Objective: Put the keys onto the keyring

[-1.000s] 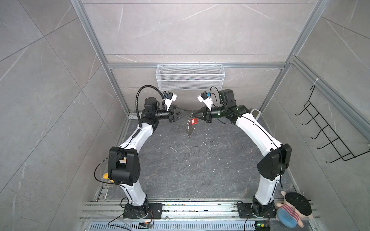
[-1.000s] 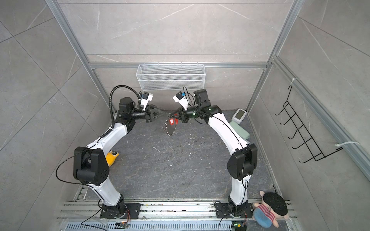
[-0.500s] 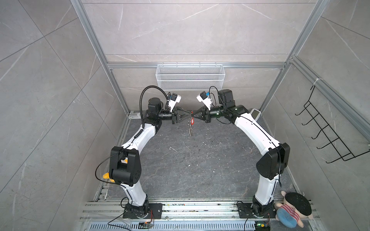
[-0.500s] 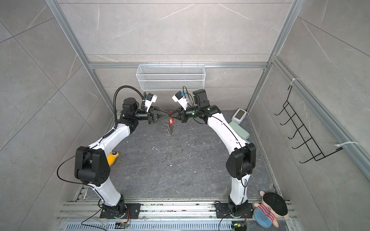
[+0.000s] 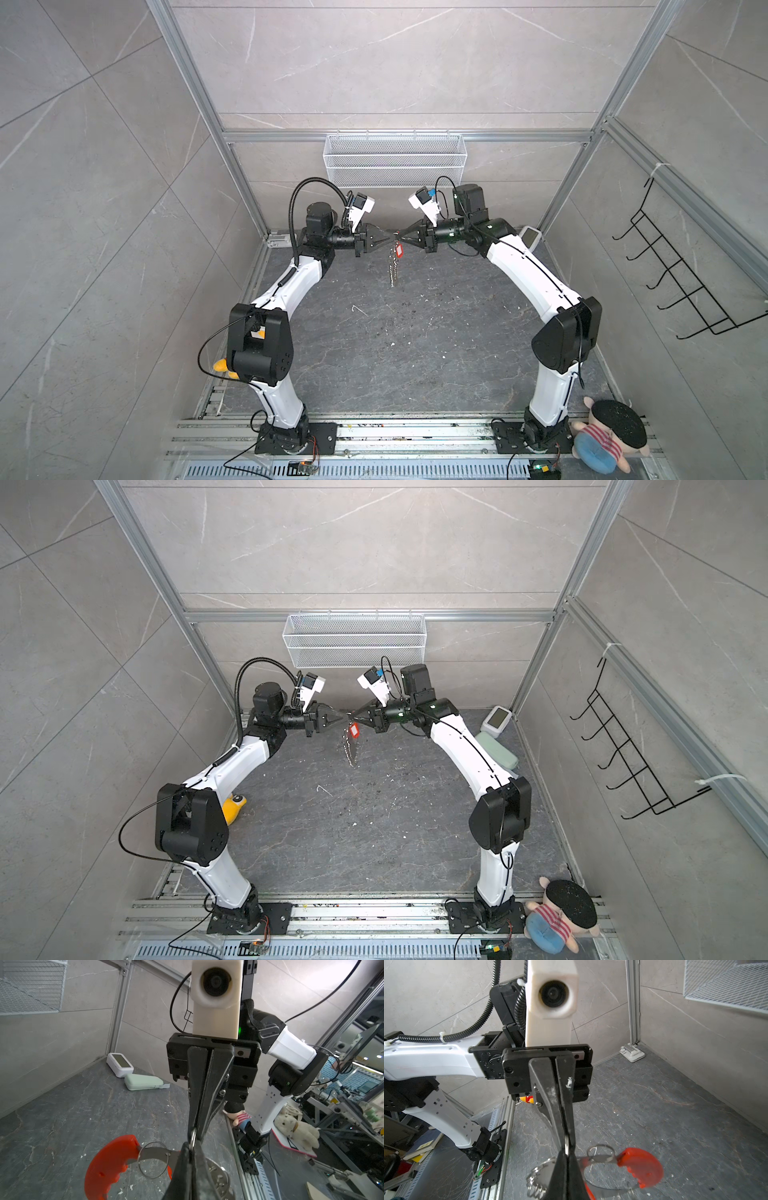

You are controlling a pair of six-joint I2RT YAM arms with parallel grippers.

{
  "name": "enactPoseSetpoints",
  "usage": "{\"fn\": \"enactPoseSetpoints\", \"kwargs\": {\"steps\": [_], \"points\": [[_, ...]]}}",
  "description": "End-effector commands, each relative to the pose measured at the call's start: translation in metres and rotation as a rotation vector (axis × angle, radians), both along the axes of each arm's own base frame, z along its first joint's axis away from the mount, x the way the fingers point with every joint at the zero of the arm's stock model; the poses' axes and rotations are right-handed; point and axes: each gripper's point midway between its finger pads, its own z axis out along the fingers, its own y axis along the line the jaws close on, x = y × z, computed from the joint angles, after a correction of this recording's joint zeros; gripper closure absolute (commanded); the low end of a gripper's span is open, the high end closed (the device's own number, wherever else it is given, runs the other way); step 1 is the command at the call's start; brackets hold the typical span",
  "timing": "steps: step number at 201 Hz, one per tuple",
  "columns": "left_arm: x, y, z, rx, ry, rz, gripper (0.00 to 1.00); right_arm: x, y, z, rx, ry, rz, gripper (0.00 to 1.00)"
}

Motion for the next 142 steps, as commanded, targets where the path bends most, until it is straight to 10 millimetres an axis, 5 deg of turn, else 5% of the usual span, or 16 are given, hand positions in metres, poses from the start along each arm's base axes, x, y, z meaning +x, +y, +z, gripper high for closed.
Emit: {"fn": "enactPoseSetpoints", "kwargs": {"steps": [1, 33, 47, 58, 79, 142], "points": [[0.003, -0.003, 0.015, -0.014, -0.015, 0.006, 1.00, -0.008, 0.013, 0.016, 0.042, -0.042, 0.050, 1.00], [0.005, -0.002, 0.020, -0.015, -0.009, 0.045, 1.00, -0.002, 0.007, 0.019, 0.020, -0.059, -0.036, 1.00], [0.007, 0.001, 0.023, -0.020, -0.048, 0.094, 1.00, 0.008, -0.005, 0.017, -0.015, -0.083, -0.140, 0.68], [0.006, 0.004, 0.025, -0.026, -0.097, 0.142, 1.00, 0.015, -0.018, 0.012, -0.036, -0.101, -0.216, 0.60], [0.008, 0.008, 0.034, -0.044, -0.120, 0.196, 1.00, 0.013, -0.030, 0.003, -0.015, -0.118, -0.256, 0.57], [0.006, 0.008, 0.059, -0.177, -0.073, 0.166, 1.00, 0.003, -0.022, -0.007, 0.047, -0.106, -0.181, 0.55]]}}
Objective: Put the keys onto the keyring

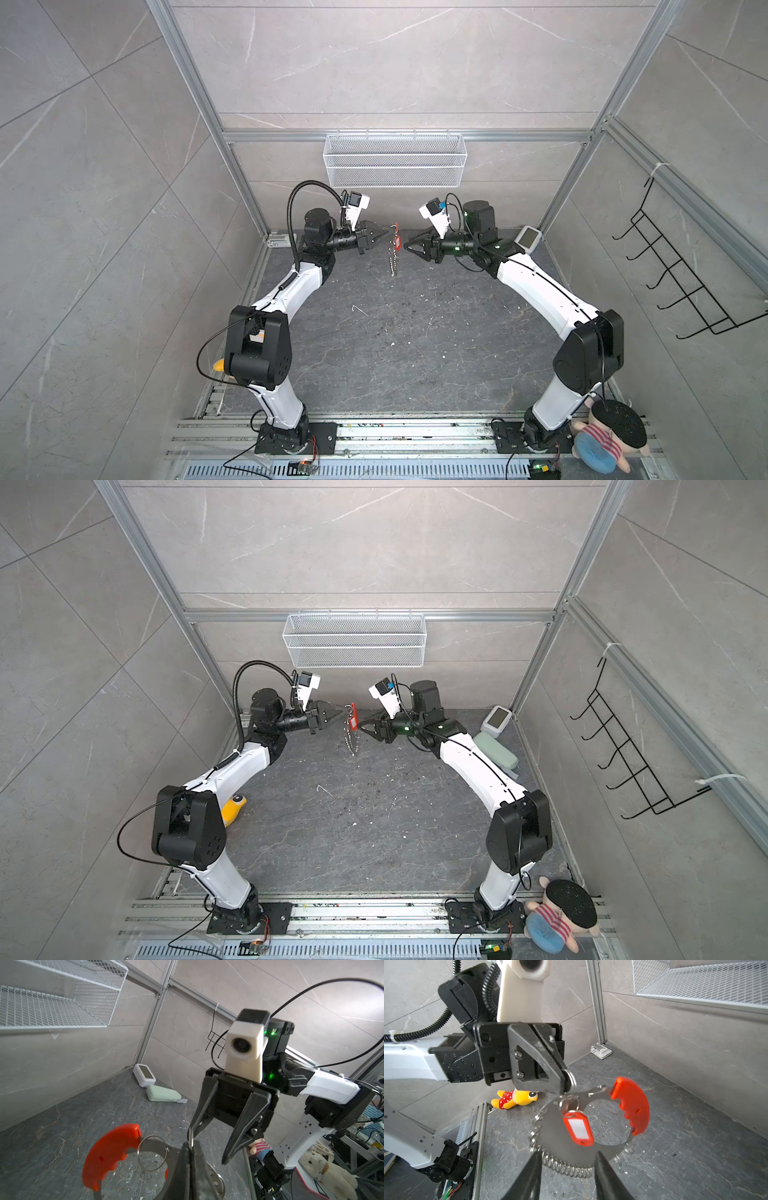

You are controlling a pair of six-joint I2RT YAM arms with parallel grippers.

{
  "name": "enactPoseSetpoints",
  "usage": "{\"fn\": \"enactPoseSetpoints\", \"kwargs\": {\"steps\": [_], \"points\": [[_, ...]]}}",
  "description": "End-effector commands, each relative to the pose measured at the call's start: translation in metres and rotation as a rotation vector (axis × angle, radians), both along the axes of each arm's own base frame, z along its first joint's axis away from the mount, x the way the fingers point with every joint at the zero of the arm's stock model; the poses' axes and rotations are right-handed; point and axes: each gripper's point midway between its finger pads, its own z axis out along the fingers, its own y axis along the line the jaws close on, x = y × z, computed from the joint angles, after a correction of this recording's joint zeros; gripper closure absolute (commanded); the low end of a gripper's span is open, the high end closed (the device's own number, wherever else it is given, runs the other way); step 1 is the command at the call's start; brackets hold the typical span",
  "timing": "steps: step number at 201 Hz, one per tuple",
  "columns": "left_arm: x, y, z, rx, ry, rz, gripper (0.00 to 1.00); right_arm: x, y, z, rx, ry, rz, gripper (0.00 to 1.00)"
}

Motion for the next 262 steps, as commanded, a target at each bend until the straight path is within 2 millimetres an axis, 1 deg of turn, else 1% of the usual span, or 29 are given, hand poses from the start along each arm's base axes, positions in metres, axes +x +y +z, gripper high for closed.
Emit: {"fn": "enactPoseSetpoints", "kwargs": {"steps": [1, 18, 37, 72, 94, 117, 129, 134, 149, 157, 163, 189, 214, 223, 243, 262], "points": [[-0.015, 0.003, 0.049, -0.095, -0.111, -0.016, 1.00, 0.000, 0.004, 0.019, 0.051, -0.061, 0.020, 0.55], [-0.015, 0.002, 0.050, -0.106, -0.103, -0.022, 1.00, 0.004, 0.009, 0.023, 0.057, -0.067, 0.030, 0.53], [-0.017, 0.002, 0.052, -0.117, -0.099, -0.029, 1.00, 0.009, 0.009, 0.030, 0.061, -0.086, 0.025, 0.53], [-0.017, 0.002, 0.052, -0.126, -0.080, -0.036, 1.00, 0.010, 0.014, 0.047, 0.089, -0.109, 0.044, 0.53], [-0.017, 0.000, 0.054, -0.140, -0.076, -0.046, 1.00, 0.011, 0.025, 0.050, 0.103, -0.101, 0.068, 0.53], [-0.016, -0.002, 0.056, -0.152, -0.072, -0.056, 1.00, 0.009, 0.037, 0.046, 0.108, -0.078, 0.098, 0.55], [-0.015, -0.003, 0.057, -0.155, -0.070, -0.059, 1.00, 0.007, 0.043, 0.043, 0.108, -0.073, 0.108, 0.60], [-0.015, -0.003, 0.057, -0.157, -0.071, -0.060, 1.00, 0.007, 0.044, 0.043, 0.109, -0.070, 0.109, 0.65], [-0.016, -0.002, 0.059, -0.165, -0.079, -0.061, 1.00, 0.004, 0.049, 0.040, 0.111, -0.056, 0.121, 0.85], [-0.016, -0.002, 0.060, -0.171, -0.084, -0.061, 1.00, 0.003, 0.051, 0.040, 0.112, -0.052, 0.126, 0.92], [-0.015, -0.002, 0.061, -0.175, -0.084, -0.057, 1.00, 0.002, 0.052, 0.039, 0.111, -0.049, 0.125, 0.95], [-0.011, -0.002, 0.063, -0.192, -0.078, -0.055, 1.00, -0.003, 0.059, 0.036, 0.107, -0.044, 0.134, 0.97], [-0.010, -0.003, 0.064, -0.206, -0.071, -0.066, 1.00, -0.004, 0.060, 0.037, 0.101, -0.044, 0.134, 0.98], [-0.010, -0.004, 0.063, -0.205, -0.068, -0.069, 1.00, -0.003, 0.058, 0.036, 0.089, -0.045, 0.128, 1.00], [-0.011, -0.004, 0.062, -0.200, -0.065, -0.071, 1.00, -0.004, 0.054, 0.032, 0.058, -0.051, 0.110, 1.00], [-0.013, -0.004, 0.060, -0.191, -0.067, -0.079, 1.00, -0.003, 0.042, 0.031, 0.033, -0.058, 0.076, 1.00]]}}
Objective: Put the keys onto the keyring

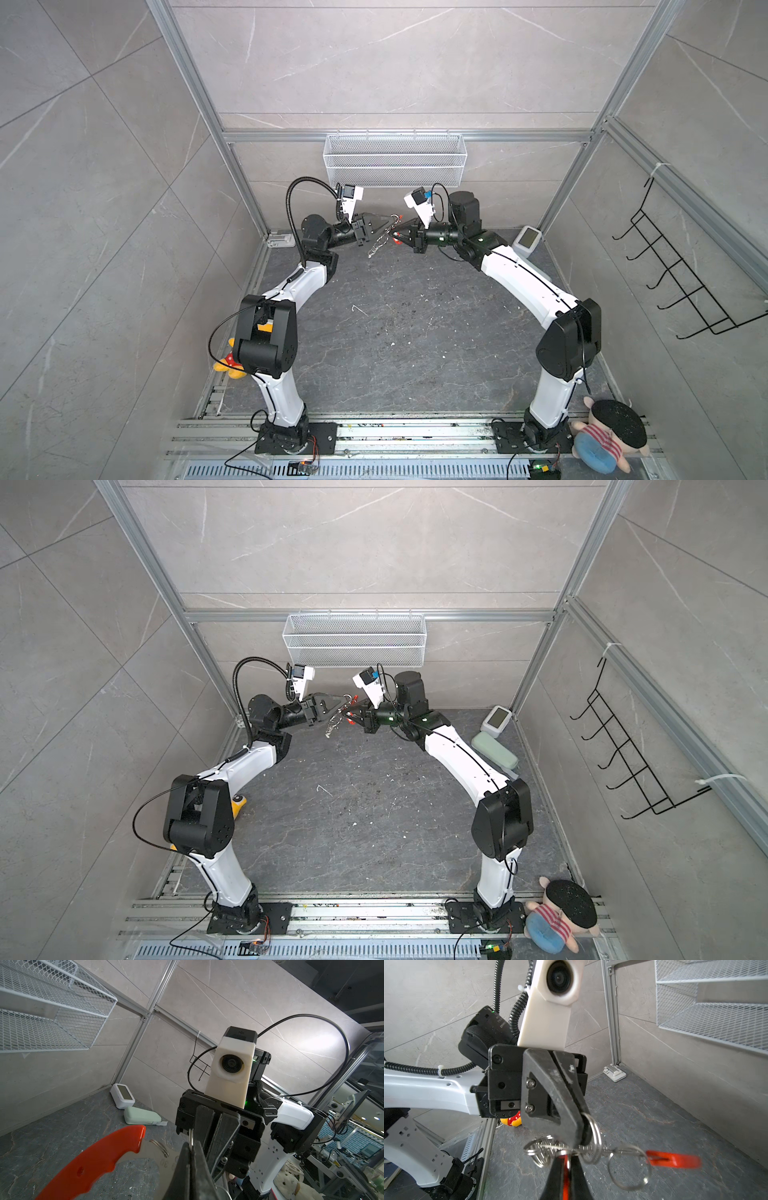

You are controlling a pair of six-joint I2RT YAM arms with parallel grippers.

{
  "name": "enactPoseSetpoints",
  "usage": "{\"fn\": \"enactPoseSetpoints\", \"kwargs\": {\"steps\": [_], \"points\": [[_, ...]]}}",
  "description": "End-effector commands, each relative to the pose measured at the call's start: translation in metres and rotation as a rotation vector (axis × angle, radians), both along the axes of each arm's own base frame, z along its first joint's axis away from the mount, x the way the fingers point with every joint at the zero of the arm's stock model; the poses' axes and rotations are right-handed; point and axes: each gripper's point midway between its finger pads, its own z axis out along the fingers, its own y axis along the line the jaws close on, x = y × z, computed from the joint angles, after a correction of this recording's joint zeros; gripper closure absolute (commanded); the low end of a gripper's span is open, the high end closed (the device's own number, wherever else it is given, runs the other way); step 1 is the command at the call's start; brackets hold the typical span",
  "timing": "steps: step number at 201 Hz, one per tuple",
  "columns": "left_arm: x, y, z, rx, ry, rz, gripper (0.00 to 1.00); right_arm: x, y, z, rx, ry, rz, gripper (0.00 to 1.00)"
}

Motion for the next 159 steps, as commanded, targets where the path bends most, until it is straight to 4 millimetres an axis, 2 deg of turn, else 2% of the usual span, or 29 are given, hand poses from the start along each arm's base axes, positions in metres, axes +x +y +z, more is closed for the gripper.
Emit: {"fn": "enactPoseSetpoints", "kwargs": {"steps": [1, 26, 55, 124, 159], "points": [[-0.017, -0.002, 0.035, -0.038, -0.132, -0.018, 1.00, -0.012, -0.003, 0.004, -0.035, -0.016, 0.004, 1.00], [-0.018, -0.002, 0.032, -0.022, -0.131, -0.024, 1.00, -0.009, -0.026, 0.010, -0.034, -0.027, -0.043, 1.00], [-0.017, -0.002, 0.032, -0.023, -0.128, -0.029, 1.00, -0.006, -0.042, 0.021, -0.023, -0.042, -0.071, 1.00], [-0.020, -0.005, 0.029, -0.019, -0.115, -0.054, 1.00, -0.002, -0.054, 0.042, 0.000, -0.076, -0.092, 1.00], [-0.021, -0.005, 0.031, -0.021, -0.118, -0.053, 1.00, -0.003, -0.052, 0.038, 0.005, -0.050, -0.075, 1.00]]}}
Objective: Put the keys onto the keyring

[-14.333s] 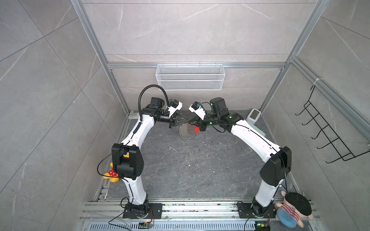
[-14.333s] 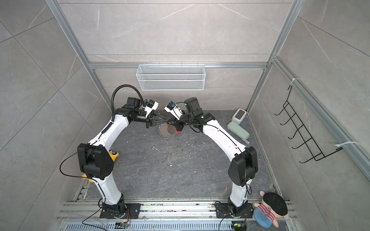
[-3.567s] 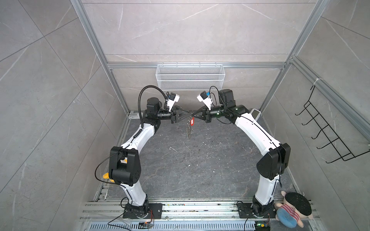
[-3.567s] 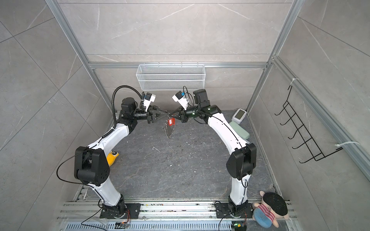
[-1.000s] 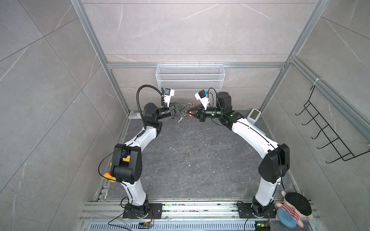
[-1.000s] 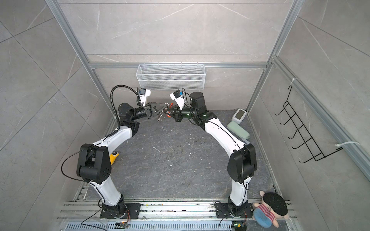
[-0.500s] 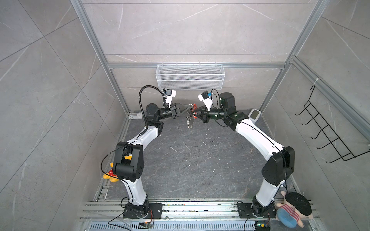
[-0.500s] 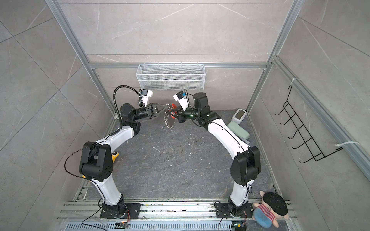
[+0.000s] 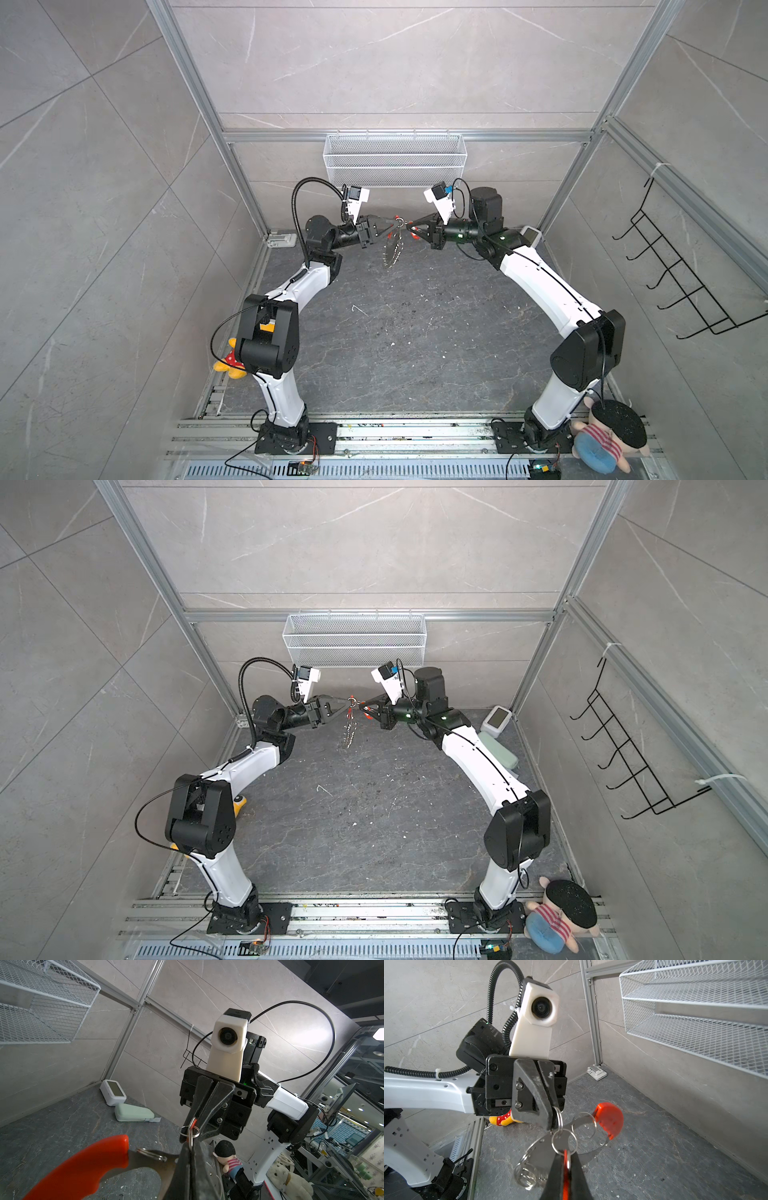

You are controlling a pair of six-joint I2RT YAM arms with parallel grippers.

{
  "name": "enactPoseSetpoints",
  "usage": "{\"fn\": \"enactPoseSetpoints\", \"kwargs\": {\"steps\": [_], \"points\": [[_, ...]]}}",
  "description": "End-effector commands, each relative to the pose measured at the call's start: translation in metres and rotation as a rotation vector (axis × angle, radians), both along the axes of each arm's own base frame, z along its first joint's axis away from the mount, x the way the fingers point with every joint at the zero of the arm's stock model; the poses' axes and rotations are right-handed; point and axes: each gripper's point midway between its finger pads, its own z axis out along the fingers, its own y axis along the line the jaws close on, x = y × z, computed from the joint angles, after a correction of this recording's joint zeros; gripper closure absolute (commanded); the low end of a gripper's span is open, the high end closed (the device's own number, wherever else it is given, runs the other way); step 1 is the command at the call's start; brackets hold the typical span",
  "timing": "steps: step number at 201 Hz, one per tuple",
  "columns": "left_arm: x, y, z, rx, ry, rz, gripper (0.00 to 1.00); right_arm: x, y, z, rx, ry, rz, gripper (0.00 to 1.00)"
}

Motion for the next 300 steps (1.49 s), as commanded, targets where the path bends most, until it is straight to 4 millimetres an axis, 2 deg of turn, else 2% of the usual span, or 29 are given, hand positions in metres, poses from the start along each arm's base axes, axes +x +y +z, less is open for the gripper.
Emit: {"fn": "enactPoseSetpoints", "kwargs": {"steps": [1, 59, 147, 166, 199, 221, 239, 258, 280, 300], "points": [[-0.013, 0.003, 0.032, -0.030, -0.119, -0.014, 1.00, -0.007, -0.003, 0.016, 0.017, -0.017, 0.017, 1.00], [-0.011, 0.002, 0.034, -0.033, -0.123, -0.011, 1.00, -0.012, 0.006, -0.009, 0.028, 0.060, 0.055, 1.00], [-0.010, 0.001, 0.024, -0.017, -0.108, -0.013, 1.00, -0.009, 0.000, -0.006, 0.006, 0.032, 0.012, 1.00], [-0.005, -0.001, 0.011, 0.018, -0.090, -0.007, 1.00, -0.002, -0.003, -0.010, -0.007, 0.031, -0.032, 1.00], [0.009, -0.001, -0.026, 0.110, -0.063, 0.075, 1.00, 0.013, -0.009, -0.026, -0.048, 0.067, -0.125, 1.00], [0.019, 0.001, -0.055, 0.193, -0.051, 0.153, 0.92, 0.019, -0.010, -0.038, -0.065, 0.109, -0.156, 1.00], [0.028, 0.005, -0.079, 0.265, -0.038, 0.220, 0.63, 0.023, -0.012, -0.044, -0.078, 0.128, -0.180, 1.00], [0.040, 0.014, -0.096, 0.334, -0.043, 0.333, 0.50, 0.026, -0.013, -0.051, -0.099, 0.144, -0.199, 1.00], [0.052, 0.031, -0.110, 0.400, -0.037, 0.482, 0.49, 0.033, -0.017, -0.062, -0.153, 0.169, -0.225, 1.00], [0.053, 0.043, -0.119, 0.452, -0.021, 0.563, 0.49, 0.040, -0.020, -0.078, -0.210, 0.203, -0.251, 1.00]]}}
